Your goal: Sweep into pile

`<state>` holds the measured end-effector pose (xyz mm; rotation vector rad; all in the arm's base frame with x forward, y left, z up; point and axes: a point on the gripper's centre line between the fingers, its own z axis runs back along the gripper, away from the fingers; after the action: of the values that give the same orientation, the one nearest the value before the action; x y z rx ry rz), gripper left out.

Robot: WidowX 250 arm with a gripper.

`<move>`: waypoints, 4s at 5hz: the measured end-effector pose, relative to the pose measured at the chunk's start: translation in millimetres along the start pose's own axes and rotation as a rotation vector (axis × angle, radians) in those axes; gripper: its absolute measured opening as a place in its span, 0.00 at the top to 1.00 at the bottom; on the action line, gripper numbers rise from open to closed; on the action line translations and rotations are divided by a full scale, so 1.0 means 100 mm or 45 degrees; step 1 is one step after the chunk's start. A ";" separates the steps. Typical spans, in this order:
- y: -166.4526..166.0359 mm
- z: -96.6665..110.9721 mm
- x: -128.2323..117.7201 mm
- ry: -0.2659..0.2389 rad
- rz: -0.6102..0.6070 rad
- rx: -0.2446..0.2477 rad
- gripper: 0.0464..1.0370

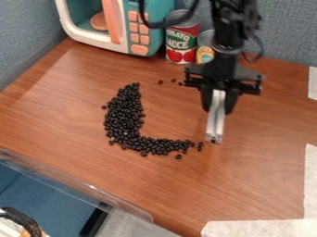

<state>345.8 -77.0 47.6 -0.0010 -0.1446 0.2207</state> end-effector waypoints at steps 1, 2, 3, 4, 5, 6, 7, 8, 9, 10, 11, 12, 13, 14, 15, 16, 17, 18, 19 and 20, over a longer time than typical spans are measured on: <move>-0.36 -0.01 -0.22 -0.005 -0.173 -0.014 0.68; -0.33 -0.15 -0.35 -0.018 -0.273 -0.011 0.68; -0.40 -0.29 -0.41 -0.032 -0.395 -0.034 0.68; -0.29 -0.46 -0.44 -0.031 -0.535 -0.058 0.68; -0.14 -0.47 -0.45 -0.051 -0.603 -0.064 0.68; 0.14 -0.48 -0.46 -0.018 -0.632 -0.037 0.68; 0.52 -0.47 -0.49 0.014 -0.612 -0.001 0.68; 0.73 -0.46 -0.51 0.013 -0.589 0.000 0.68; 0.88 -0.45 -0.47 0.024 -0.591 0.005 0.68; 1.04 -0.44 -0.41 0.028 -0.616 0.041 0.68; 1.17 -0.44 -0.35 0.025 -0.631 0.074 0.68; 1.30 -0.44 -0.26 0.020 -0.621 0.098 0.68; 1.45 -0.44 -0.18 0.013 -0.604 0.099 0.68; 1.55 -0.45 -0.12 0.016 -0.589 0.098 0.68; 1.67 -0.47 -0.03 0.013 -0.566 0.096 0.68; 1.74 -0.47 0.02 0.010 -0.545 0.084 0.68; 1.74 -0.46 -0.01 0.017 -0.537 0.060 0.68; 1.69 -0.28 -0.10 -0.006 -0.522 0.025 0.68; 1.40 -0.09 -0.07 -0.054 -0.507 0.004 0.68; 1.01 -0.02 -0.07 -0.039 -0.491 0.000 0.68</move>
<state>317.5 20.3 42.6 0.0303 -0.1725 -0.1643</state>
